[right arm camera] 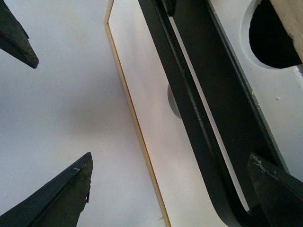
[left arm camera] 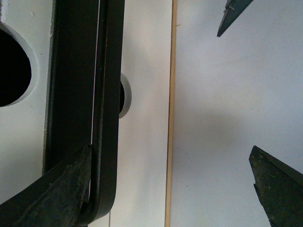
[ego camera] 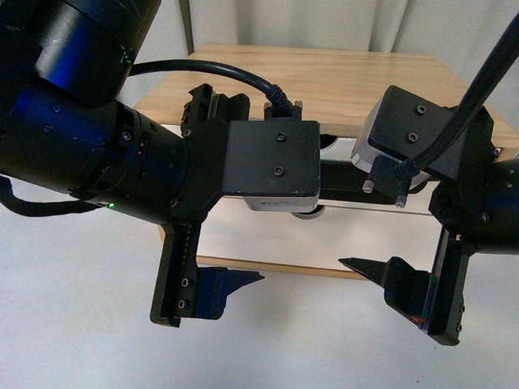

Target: Pull drawer

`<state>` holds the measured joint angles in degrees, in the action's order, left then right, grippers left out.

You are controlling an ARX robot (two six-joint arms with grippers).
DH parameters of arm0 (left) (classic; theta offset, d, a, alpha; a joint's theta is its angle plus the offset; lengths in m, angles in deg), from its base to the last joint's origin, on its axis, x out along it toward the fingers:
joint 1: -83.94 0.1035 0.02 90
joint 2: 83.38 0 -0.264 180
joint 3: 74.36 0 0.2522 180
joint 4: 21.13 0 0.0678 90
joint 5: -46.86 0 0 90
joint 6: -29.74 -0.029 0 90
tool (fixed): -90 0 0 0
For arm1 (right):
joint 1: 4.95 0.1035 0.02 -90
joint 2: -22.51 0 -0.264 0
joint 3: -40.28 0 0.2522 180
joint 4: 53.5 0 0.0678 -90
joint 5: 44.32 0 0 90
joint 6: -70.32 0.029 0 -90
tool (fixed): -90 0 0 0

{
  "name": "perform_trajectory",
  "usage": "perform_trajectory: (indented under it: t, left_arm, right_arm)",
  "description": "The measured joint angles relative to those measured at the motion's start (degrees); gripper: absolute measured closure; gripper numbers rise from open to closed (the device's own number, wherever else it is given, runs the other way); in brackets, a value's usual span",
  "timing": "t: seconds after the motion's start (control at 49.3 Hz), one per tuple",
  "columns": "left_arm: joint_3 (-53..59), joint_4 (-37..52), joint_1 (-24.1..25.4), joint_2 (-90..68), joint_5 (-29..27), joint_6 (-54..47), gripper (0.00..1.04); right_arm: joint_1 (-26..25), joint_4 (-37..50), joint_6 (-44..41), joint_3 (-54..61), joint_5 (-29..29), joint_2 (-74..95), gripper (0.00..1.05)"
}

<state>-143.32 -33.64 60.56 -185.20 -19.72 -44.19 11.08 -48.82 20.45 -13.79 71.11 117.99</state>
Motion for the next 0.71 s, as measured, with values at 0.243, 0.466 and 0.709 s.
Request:
perform_trajectory:
  t: [0.243, 0.466, 0.709]
  left_arm:
    - [0.0, 0.0, 0.0, -0.6, -0.7, -0.1, 0.06]
    - [-0.3, -0.9, 0.0, -0.7, -1.3, -1.1, 0.06]
    - [-0.9, -1.7, -0.3, -1.2, -2.5, -2.3, 0.06]
  right_arm:
    - [0.7, -1.4, -0.4, -0.6, -0.2, 0.4, 0.09]
    - [1.2, -4.5, -1.6, -2.0, -0.2, 0.9, 0.09]
    - [1.3, -6.3, -3.9, -3.0, -1.1, 1.6, 0.09]
